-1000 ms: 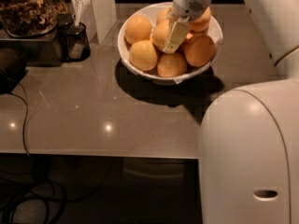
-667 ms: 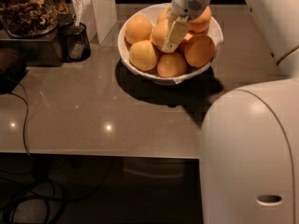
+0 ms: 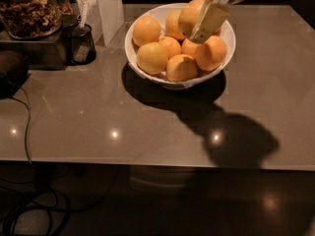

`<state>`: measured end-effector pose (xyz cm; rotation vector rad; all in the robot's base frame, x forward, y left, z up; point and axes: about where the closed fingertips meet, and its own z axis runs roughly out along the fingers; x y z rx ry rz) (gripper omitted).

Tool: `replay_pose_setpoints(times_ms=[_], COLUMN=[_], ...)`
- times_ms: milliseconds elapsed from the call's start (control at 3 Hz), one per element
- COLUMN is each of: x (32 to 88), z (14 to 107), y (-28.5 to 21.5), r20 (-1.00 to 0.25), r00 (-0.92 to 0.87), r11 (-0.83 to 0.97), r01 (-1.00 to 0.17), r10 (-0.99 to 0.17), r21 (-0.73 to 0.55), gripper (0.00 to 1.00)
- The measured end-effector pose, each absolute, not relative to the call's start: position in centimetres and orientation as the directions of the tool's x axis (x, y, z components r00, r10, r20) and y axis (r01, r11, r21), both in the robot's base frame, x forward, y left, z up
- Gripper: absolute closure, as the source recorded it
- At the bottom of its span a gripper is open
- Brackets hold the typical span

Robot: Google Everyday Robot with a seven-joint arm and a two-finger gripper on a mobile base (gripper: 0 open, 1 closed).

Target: Pick orange from white bowl

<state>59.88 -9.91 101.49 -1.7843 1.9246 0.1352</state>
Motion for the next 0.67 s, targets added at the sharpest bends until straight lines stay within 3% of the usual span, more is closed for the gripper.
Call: replay_pose_setpoints(times_ms=[333,667], x=[52.54,52.54], z=[106.86,106.86], y=[-12.8,-12.8], r20=[-0.461,-0.461], r00=[-0.015,-0.015], r11=[0.204,0.204], r01=[-0.909,-0.909], r10=[-0.887,-0.887], r21=[-0.364,-0.364], gripper=[1.0,1.0])
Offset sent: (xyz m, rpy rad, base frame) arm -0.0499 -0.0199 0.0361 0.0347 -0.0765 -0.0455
